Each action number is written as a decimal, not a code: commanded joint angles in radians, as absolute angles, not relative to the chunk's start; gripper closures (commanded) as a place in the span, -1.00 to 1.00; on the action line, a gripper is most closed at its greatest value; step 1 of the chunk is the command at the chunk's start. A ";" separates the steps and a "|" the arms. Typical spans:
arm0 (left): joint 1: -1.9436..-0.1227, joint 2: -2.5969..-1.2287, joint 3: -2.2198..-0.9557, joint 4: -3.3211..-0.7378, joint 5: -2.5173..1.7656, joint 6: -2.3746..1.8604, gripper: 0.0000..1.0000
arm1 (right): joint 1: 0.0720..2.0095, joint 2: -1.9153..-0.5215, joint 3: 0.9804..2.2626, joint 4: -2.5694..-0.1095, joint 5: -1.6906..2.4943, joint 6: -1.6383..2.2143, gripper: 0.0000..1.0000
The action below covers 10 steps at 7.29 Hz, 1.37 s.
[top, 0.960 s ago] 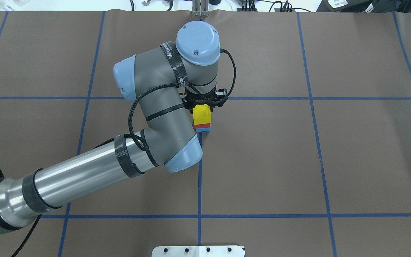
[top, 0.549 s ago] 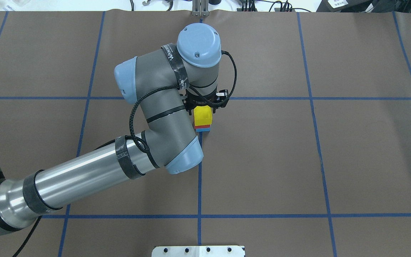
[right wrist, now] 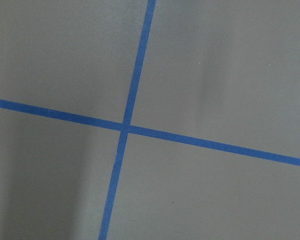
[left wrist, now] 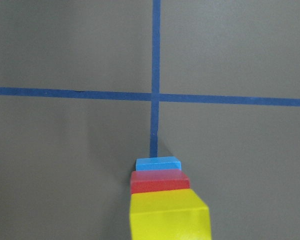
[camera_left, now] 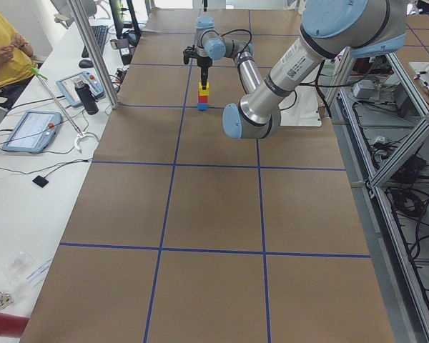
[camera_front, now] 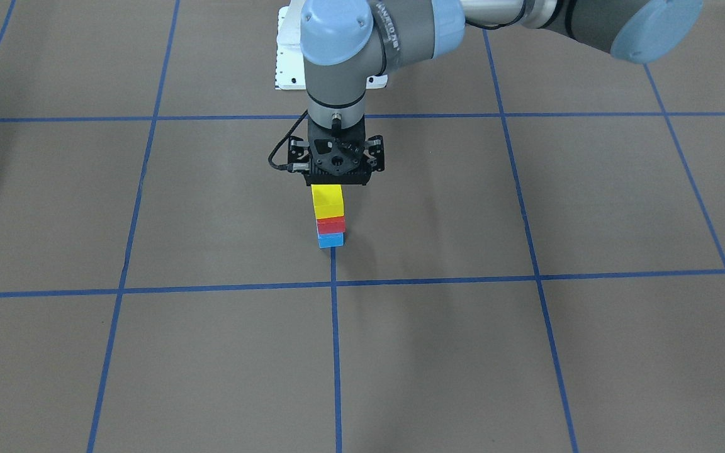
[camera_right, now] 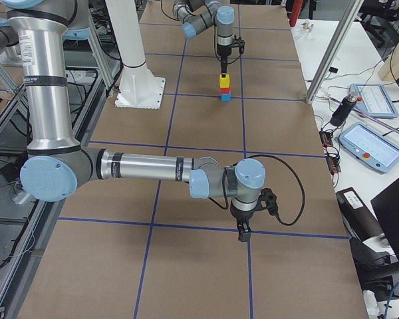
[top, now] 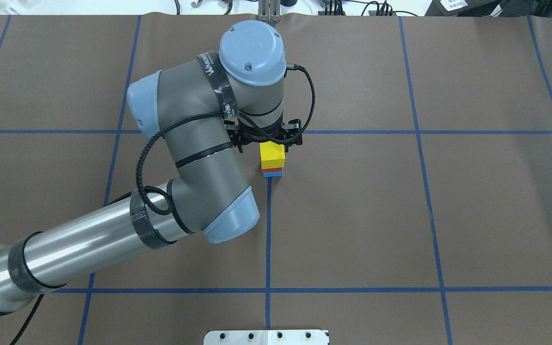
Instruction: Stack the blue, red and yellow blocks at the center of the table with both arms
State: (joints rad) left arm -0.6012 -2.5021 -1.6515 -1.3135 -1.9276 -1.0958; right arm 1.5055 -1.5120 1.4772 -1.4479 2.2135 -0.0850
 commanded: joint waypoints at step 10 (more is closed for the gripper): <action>-1.581 -1.540 -1.856 -1.253 -2.287 0.322 -0.99 | 1.568 -1.551 1.554 -1.463 2.324 0.024 -1.00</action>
State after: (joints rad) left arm -1.5438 -1.5711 -1.8821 -1.2362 -2.2863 0.3104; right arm 1.5658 -1.5501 1.5245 -1.4579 2.3096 -0.0469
